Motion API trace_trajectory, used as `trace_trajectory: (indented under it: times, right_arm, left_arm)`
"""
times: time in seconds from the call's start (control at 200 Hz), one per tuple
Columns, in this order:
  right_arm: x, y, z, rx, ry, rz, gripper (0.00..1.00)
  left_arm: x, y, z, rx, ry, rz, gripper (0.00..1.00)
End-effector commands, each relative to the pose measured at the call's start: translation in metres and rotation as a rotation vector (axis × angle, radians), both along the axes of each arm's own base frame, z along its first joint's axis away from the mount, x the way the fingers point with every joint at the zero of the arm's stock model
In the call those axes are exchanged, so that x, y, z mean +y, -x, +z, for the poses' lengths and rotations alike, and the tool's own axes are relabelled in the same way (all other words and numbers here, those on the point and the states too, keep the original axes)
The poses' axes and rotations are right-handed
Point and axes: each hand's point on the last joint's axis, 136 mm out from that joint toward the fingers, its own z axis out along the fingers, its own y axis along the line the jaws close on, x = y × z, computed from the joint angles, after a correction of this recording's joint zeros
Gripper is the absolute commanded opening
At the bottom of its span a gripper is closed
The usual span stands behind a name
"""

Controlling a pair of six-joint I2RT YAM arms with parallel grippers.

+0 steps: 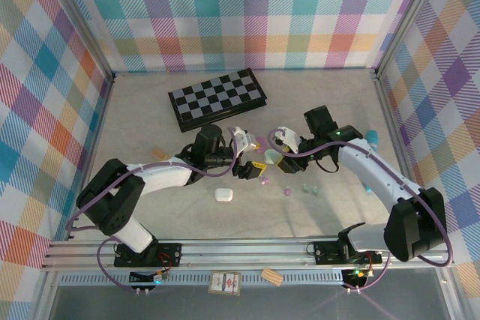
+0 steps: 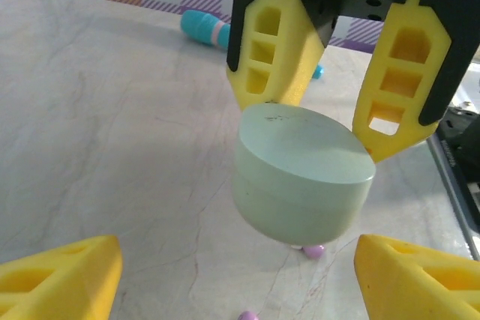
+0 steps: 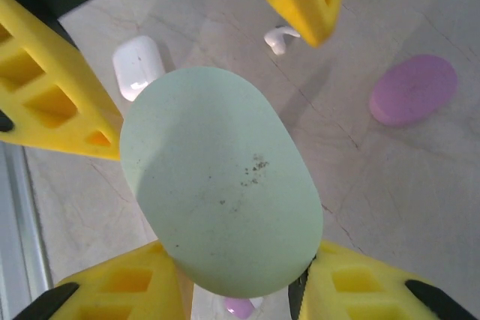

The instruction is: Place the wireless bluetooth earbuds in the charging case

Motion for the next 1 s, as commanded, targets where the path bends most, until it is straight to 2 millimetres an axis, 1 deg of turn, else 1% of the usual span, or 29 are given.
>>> trace_trajectory:
  times: [0.0,0.195,0.34,0.4,0.455,0.515,0.545,0.59,0.68,0.745,0.88,0.95,0.995]
  right_arm:
    - [0.011,0.009,0.026,0.0,-0.085,0.042,0.35]
    - [0.015,0.008,0.033,-0.009,-0.116,0.045,0.35]
    - [0.016,0.006,0.033,-0.014,-0.124,0.044,0.35]
    - [0.015,0.005,0.029,-0.016,-0.115,0.038,0.35]
    - [0.013,0.0,0.021,-0.022,-0.095,0.017,0.36]
    - [0.012,-0.004,0.015,-0.025,-0.083,-0.005,0.39]
    - [0.011,-0.006,0.012,-0.027,-0.08,-0.024,0.41]
    - [0.009,-0.01,0.007,-0.027,-0.07,-0.047,0.46]
    - [0.008,-0.006,0.001,-0.005,-0.065,-0.057,0.54]
    - [0.005,-0.01,-0.004,-0.001,-0.056,-0.098,0.59]
    - [0.001,-0.014,-0.01,-0.004,-0.052,-0.224,0.73]
    - [-0.003,-0.018,-0.012,-0.009,-0.064,-0.324,0.76]
    - [-0.008,-0.021,-0.015,-0.004,-0.074,-0.414,0.77]
  left_arm:
    - [-0.015,0.012,0.03,-0.056,0.091,-0.112,0.78]
    - [-0.021,0.018,0.034,-0.056,0.101,-0.143,0.74]
    - [-0.023,0.02,0.034,-0.043,0.101,-0.147,0.66]
    - [-0.02,0.012,0.029,-0.05,0.083,-0.092,0.66]
    - [-0.014,0.002,0.02,-0.058,0.065,-0.012,0.72]
    - [-0.007,-0.004,0.016,-0.065,0.066,0.026,0.73]
    - [-0.004,-0.006,0.014,-0.058,0.069,0.045,0.73]
    - [0.001,-0.01,0.013,-0.054,0.078,0.077,0.73]
    - [0.01,-0.014,0.012,-0.057,0.094,0.13,0.75]
    - [0.018,-0.018,0.011,-0.058,0.091,0.165,0.77]
    - [0.036,-0.023,0.009,-0.06,0.079,0.232,0.82]
    - [0.047,-0.027,0.007,-0.06,0.064,0.28,0.87]
    - [0.054,-0.029,0.007,-0.059,0.054,0.313,0.92]
